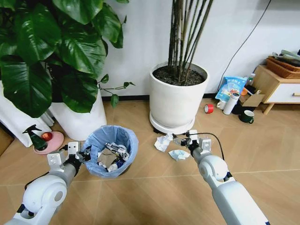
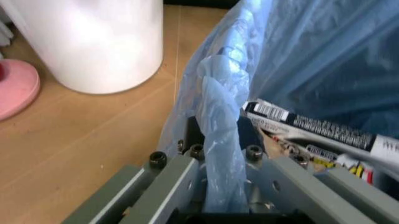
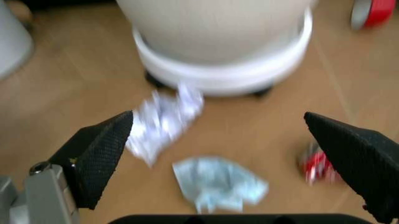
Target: Pick up the trash bin and place the garbage on the floor into it.
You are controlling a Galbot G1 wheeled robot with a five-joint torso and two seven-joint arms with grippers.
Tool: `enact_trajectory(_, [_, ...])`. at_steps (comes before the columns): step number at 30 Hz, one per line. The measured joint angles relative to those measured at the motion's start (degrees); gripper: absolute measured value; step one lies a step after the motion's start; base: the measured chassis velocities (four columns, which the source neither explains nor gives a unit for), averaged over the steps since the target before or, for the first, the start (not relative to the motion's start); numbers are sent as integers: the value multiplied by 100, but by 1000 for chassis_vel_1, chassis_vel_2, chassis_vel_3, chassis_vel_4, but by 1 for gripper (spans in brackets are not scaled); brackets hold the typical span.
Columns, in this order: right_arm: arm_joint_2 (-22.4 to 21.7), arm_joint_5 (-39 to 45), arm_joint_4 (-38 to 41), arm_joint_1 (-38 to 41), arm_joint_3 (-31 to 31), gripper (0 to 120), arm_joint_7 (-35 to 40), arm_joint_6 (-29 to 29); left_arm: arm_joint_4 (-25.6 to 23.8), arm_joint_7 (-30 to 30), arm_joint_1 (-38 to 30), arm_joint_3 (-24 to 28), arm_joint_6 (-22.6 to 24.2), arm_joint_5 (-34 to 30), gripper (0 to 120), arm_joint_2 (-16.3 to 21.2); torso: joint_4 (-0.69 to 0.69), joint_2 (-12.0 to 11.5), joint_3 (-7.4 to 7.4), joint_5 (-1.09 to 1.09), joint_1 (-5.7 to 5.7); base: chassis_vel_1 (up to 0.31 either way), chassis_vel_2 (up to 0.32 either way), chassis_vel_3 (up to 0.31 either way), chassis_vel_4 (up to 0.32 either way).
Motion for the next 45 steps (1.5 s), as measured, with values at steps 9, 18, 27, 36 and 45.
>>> enact_trajectory(9, [143, 63, -1324, 208, 193, 100, -390, 222, -2, 10, 1, 41, -10, 38, 0, -33, 3, 0, 0, -4, 0, 19, 23, -17, -8])
enact_trajectory(18, [425, -532, -2857, 893, 69, 100, -854, 793, 14, 36, 23, 74, -61, 68, 0, -20, 2, -1, 0, -3, 0, 0, 0, 0, 0])
enact_trajectory(27, [740, -1114, -3832, 1416, 169, 100, -1071, 1183, 27, 37, 30, 71, -78, 68, 0, 6, 3, -1, 0, -5, 0, 0, 0, 0, 0])
enact_trajectory(36, [979, -1444, -4514, 1781, 341, 100, -1254, 1303, 60, 33, 31, 70, -88, 63, 0, 56, 2, -1, 0, -4, 0, 0, 0, 0, 0])
enact_trajectory(45, [1047, -1569, -4689, 1846, 434, 80, -1336, 1308, 78, 27, 13, 74, -91, 56, 0, 66, 2, -1, 0, -4, 0, 0, 0, 0, 0])
